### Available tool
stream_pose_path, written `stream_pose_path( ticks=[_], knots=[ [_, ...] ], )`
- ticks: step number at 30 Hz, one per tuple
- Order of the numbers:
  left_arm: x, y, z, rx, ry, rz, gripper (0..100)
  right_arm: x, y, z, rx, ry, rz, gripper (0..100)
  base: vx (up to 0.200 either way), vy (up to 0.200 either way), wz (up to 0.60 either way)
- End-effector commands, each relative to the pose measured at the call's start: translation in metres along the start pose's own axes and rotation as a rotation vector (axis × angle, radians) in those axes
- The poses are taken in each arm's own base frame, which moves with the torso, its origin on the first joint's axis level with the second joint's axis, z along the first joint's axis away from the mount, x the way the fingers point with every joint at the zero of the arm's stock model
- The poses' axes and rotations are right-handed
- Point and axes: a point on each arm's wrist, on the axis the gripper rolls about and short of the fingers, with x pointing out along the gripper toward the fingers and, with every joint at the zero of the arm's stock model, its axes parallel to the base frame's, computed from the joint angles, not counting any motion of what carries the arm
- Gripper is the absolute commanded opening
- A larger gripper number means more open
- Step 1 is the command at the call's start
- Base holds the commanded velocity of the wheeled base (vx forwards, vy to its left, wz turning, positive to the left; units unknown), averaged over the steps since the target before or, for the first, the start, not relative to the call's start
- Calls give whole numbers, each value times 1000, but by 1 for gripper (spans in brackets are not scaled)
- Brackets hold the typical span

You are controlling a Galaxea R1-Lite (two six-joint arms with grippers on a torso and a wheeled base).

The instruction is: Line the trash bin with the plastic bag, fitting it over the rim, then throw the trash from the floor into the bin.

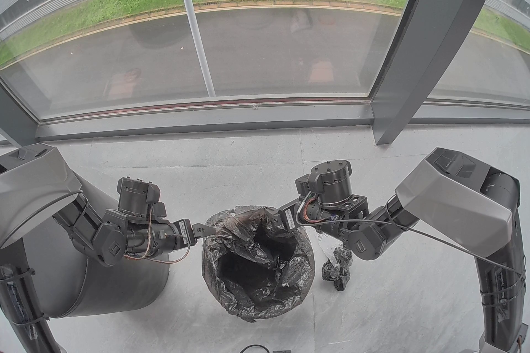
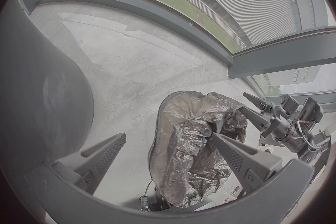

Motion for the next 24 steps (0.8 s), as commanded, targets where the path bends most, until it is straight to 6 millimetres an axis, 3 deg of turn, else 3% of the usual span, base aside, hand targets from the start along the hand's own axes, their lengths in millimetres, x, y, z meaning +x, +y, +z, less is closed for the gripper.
stream_pose_path(
  ticks=[1,8,14,24],
  knots=[
    [10,9,-5,-10,27,21,100,2,1,-3,-1,6,0,100,0,0,0],
    [21,15,-6,-20,42,35,100,6,-2,-8,8,13,-6,100,0,0,0],
    [21,16,-5,-22,40,36,100,8,-4,-6,15,5,-11,100,0,0,0],
    [21,16,-6,-26,44,36,100,15,-7,-21,14,41,-19,100,0,0,0]
  ],
)
